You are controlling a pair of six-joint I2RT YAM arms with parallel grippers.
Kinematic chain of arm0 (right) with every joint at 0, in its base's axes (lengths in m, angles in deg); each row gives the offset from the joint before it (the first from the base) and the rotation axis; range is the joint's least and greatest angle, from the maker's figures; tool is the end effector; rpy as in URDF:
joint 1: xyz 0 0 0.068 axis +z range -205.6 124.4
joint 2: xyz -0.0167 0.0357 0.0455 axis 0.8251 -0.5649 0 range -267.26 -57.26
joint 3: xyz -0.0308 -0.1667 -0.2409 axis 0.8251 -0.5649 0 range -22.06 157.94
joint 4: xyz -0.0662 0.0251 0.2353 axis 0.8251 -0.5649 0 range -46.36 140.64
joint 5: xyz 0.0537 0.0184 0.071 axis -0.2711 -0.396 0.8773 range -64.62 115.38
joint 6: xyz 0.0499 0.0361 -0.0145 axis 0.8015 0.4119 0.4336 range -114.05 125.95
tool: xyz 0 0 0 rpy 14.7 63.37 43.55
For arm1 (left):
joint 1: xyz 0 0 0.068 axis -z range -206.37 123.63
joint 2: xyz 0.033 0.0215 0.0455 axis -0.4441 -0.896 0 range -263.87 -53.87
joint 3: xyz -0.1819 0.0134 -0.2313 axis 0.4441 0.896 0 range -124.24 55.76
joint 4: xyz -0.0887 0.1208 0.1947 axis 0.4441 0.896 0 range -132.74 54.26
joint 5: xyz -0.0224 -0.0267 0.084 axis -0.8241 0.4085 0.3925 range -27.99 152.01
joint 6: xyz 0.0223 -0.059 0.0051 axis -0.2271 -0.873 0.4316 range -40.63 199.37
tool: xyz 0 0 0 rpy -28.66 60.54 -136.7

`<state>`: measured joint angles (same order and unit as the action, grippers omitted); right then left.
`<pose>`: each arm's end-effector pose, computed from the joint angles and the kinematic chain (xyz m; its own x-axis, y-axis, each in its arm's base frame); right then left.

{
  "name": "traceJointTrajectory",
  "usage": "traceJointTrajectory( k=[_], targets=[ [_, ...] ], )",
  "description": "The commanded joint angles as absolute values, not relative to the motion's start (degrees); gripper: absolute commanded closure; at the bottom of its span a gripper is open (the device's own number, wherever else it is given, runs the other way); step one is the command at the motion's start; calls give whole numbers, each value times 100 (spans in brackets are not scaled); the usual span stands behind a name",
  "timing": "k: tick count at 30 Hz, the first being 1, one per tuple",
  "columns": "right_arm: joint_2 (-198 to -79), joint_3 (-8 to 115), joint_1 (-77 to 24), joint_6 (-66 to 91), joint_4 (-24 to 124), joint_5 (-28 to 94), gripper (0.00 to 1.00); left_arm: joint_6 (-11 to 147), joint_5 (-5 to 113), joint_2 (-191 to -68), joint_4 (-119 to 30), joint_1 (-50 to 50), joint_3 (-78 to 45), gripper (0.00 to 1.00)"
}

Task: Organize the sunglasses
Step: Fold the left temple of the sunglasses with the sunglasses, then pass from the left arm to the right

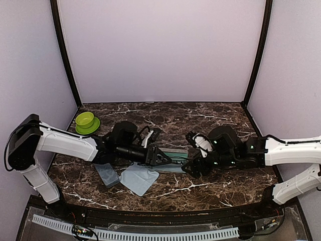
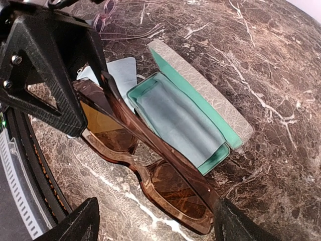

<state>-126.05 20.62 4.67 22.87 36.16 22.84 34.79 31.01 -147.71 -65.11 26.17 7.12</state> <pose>0.1211 0.2080 0.2542 -0.5563 -0.3879 -0.7349 -0.7201 0.6664 0.1934 0.1926 -0.2924 0.2348 -0.8483 0.1180 -0.5162 0.5247 0.3192 -0.7892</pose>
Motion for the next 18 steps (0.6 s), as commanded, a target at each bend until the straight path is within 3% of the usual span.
traceJointTrajectory(
  k=[1,14,18],
  targets=[
    [-12650,2403,674,1679,3334,1981,21,3592,2692,-14438,-6114,2528,690,78],
    [-13649,3047,1161,983,3242,1454,19,3307,2300,-14416,-6209,2505,711,79],
    [-13840,3166,1225,836,3220,1383,25,3265,2246,-14405,-6202,2505,733,79]
  ],
)
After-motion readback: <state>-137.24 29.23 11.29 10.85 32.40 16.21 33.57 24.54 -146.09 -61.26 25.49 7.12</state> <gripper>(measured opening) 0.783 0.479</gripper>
